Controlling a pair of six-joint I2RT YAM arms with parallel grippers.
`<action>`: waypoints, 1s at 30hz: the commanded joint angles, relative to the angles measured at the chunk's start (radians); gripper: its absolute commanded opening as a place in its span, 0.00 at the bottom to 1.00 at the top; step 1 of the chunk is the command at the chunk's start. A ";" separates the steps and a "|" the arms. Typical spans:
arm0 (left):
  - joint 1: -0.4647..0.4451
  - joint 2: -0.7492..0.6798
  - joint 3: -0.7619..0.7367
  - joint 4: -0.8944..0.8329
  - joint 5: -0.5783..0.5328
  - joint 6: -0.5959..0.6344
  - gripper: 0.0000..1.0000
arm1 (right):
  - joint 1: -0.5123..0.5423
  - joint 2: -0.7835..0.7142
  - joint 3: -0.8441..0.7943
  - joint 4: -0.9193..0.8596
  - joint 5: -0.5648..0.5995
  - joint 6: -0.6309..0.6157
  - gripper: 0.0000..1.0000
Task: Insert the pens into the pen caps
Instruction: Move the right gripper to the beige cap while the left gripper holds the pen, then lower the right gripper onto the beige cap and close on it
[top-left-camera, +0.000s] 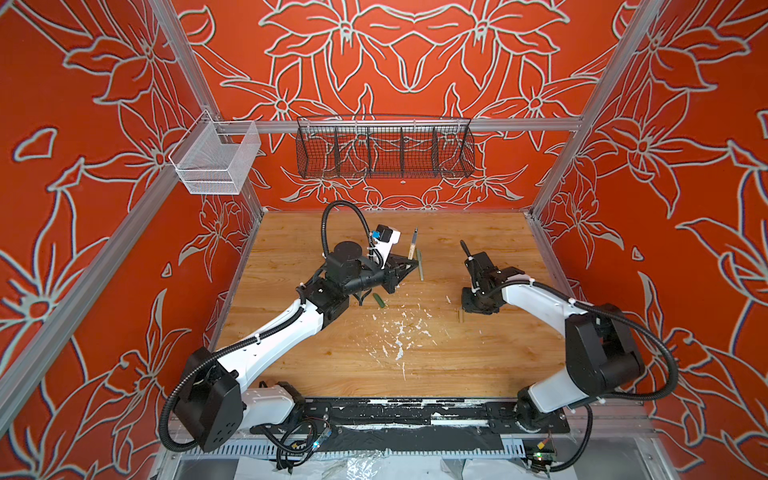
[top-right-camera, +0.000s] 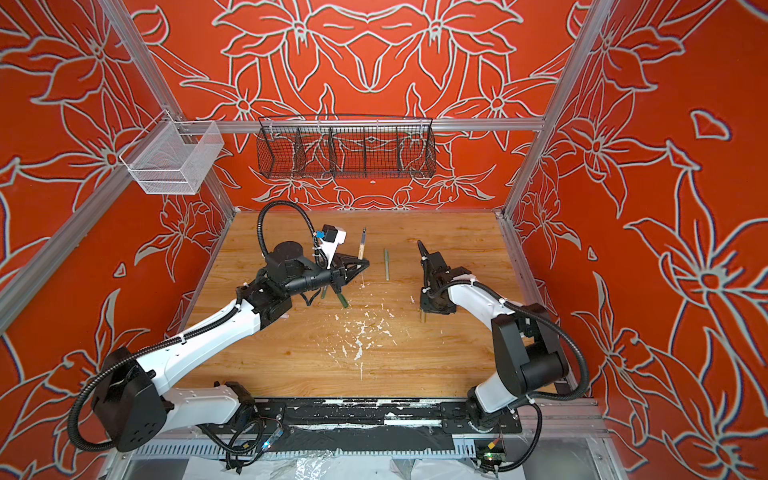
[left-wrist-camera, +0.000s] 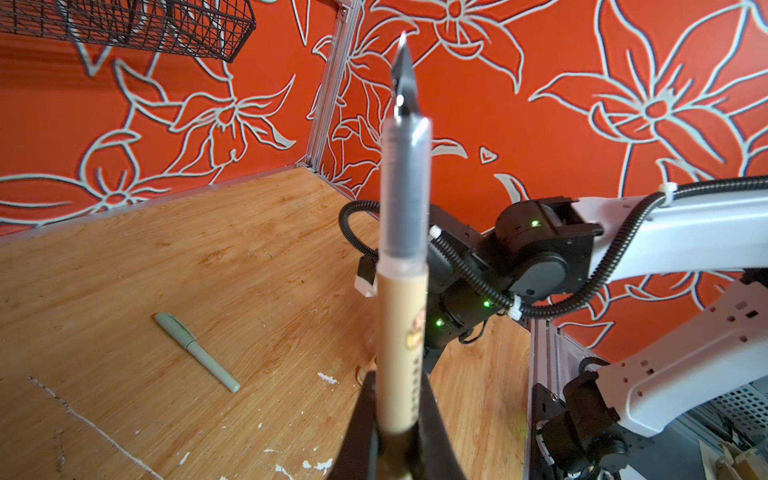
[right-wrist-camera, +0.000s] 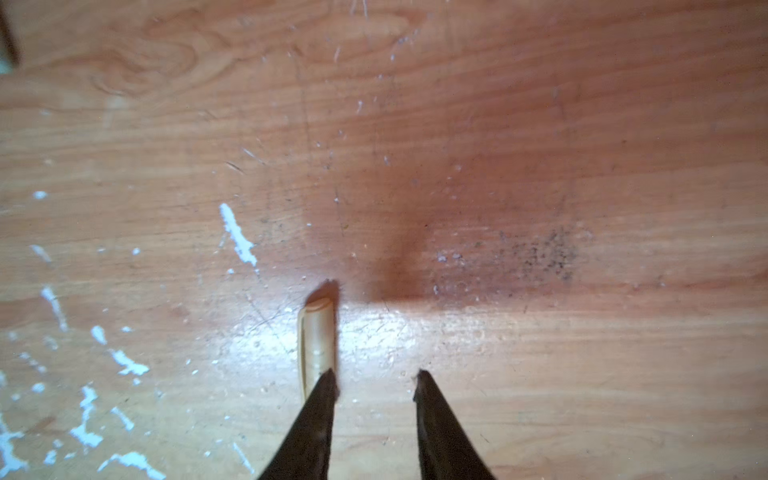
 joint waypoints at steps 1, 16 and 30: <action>-0.007 -0.015 -0.001 0.024 0.015 -0.009 0.00 | -0.010 -0.070 -0.027 -0.036 -0.004 -0.027 0.37; -0.093 0.019 0.014 -0.026 -0.011 0.034 0.00 | -0.041 -0.170 -0.144 0.027 -0.128 0.029 0.41; -0.103 0.033 0.014 -0.031 -0.016 0.039 0.00 | -0.037 -0.077 -0.130 0.119 -0.205 0.107 0.32</action>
